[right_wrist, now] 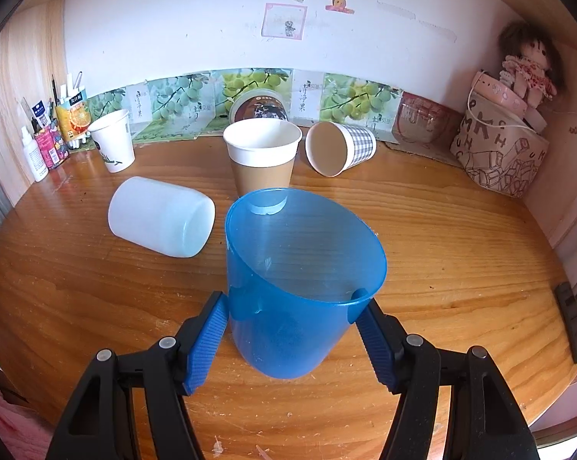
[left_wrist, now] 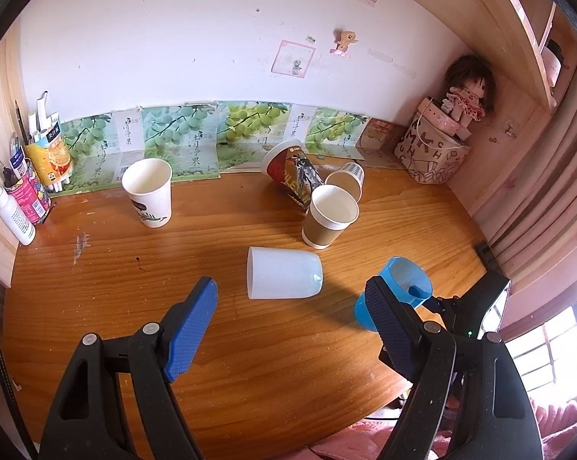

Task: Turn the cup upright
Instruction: 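Lift the blue cup with the right gripper and turn it rim up, then set the blue cup upright on the desk and open the right gripper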

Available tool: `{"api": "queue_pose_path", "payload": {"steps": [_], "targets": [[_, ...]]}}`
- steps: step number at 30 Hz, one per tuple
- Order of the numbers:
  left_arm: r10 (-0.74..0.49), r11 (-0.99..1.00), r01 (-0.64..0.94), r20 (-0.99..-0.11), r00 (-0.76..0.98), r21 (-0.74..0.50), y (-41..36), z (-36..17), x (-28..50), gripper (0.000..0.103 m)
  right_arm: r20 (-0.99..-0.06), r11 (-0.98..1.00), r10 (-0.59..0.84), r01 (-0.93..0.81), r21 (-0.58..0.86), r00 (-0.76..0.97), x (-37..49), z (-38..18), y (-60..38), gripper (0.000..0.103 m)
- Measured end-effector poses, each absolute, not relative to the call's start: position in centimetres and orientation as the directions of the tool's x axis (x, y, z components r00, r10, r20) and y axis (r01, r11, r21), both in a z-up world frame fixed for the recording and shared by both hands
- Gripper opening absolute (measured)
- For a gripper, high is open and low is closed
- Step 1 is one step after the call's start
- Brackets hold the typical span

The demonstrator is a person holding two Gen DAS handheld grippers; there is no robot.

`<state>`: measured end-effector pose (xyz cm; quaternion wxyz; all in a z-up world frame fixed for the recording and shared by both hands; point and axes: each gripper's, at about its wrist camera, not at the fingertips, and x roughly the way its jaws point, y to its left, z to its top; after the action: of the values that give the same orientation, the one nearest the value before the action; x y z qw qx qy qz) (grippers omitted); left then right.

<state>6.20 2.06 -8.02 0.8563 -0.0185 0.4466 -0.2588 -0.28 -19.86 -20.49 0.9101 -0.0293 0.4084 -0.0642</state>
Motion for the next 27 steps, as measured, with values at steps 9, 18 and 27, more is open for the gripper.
{"api": "queue_pose_path", "payload": {"steps": [9,18,27], "targets": [[-0.459,0.855,0.457,-0.764,0.452,-0.244,2.2,-8.1,6.7,0.082,-0.727,0.988,-0.155,0.113,-0.107,0.669,-0.3,-20.8,-19.4,0.068],[-0.473,0.837,0.49,-0.772,0.424,-0.243,2.0,-8.3,7.2,0.082,-0.749,0.983,-0.162,0.174,-0.063,0.642,-0.4,-20.6,-19.7,0.073],[-0.481,0.832,0.489,-0.779,0.402,-0.262,1.8,-8.5,7.4,0.082,-0.737,0.982,-0.165,0.18,-0.06,0.655,-1.3,-19.2,-18.8,0.08]]}}
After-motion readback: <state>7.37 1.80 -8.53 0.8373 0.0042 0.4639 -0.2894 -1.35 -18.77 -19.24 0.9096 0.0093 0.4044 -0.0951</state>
